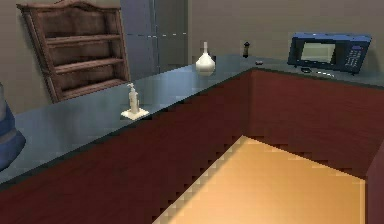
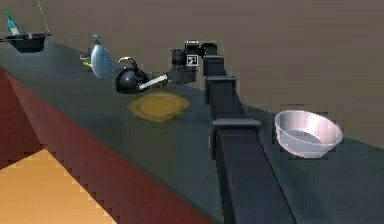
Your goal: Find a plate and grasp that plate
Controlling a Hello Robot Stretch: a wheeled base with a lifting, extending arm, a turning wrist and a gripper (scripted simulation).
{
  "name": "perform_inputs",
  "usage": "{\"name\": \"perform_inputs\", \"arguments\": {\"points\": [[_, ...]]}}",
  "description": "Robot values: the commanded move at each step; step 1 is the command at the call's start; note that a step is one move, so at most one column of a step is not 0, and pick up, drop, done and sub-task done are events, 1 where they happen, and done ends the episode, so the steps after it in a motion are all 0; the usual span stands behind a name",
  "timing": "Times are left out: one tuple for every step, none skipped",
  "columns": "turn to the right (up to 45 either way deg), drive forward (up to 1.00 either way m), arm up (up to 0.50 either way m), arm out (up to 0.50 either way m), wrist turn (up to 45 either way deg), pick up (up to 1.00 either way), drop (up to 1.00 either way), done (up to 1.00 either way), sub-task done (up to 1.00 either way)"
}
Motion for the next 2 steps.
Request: {"name": "perform_inputs", "arguments": {"points": [[0.0, 0.00, -0.14, 0.00, 0.0, 0.00, 0.00, 0.00, 0.00], [0.0, 0.00, 0.00, 0.00, 0.0, 1.00, 0.00, 0.00, 0.00]]}}
